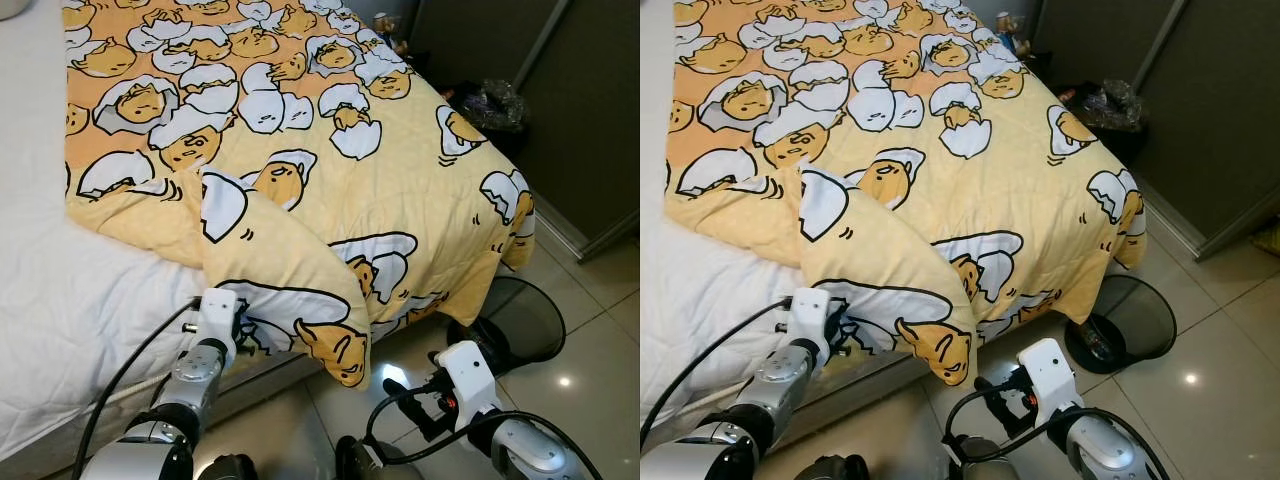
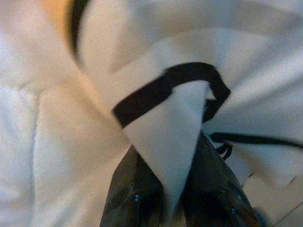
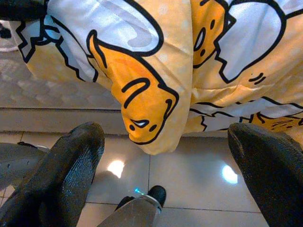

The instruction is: Clean up the room

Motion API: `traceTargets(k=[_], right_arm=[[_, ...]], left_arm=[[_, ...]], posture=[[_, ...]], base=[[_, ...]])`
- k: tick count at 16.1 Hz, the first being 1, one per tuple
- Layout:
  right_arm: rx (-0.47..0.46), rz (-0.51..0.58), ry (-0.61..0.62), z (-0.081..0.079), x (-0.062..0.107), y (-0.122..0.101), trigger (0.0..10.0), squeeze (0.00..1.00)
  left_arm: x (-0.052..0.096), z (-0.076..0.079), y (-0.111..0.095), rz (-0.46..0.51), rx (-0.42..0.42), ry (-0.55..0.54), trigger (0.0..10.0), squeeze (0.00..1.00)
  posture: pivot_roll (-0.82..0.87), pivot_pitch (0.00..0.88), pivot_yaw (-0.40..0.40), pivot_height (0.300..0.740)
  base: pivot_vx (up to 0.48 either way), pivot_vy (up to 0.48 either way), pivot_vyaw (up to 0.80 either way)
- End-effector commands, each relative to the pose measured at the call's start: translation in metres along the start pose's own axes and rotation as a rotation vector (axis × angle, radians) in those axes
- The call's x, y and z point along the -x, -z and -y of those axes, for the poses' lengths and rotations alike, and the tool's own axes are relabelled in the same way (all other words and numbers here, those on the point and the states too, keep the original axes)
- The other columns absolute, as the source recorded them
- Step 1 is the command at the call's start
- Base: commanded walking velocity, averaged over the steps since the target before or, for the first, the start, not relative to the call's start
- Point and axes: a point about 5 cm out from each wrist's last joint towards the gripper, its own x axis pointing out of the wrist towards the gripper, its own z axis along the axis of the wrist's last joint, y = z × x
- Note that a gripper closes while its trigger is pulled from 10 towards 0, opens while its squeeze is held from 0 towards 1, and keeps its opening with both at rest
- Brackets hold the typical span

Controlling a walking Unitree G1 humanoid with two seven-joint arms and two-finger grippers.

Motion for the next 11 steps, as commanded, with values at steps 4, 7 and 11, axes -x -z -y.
traceTargets(k=[4, 7, 11], right_arm=[[-0.006, -0.016, -0.010, -0.0016, 0.0000, 0.0069, 10.0, 0.01], [-0.003, -0.018, -0.014, -0.0018, -0.0015, 0.0080, 10.0, 0.01], [0.003, -0.027, -0.023, 0.0007, -0.0023, 0.0100, 10.0, 0.01]], left_arm=[[0.0057, 0.0019, 0.0157, -0.031, -0.017, 0.009, 10.0, 0.00], [0.0056, 0.0026, 0.0106, 0.017, 0.046, 0.049, 10.0, 0.00], [0.0066, 0.0022, 0.0070, 0.037, -0.092, 0.212, 10.0, 0.00]], posture=[[-0.32, 0.114, -0.031, 0.740], [-0.32, 0.103, -0.030, 0.740], [-0.31, 0.106, -0.035, 0.740]], base=[[0.000, 0.000, 0.00], [0.000, 0.000, 0.00], [0.000, 0.000, 0.00]])
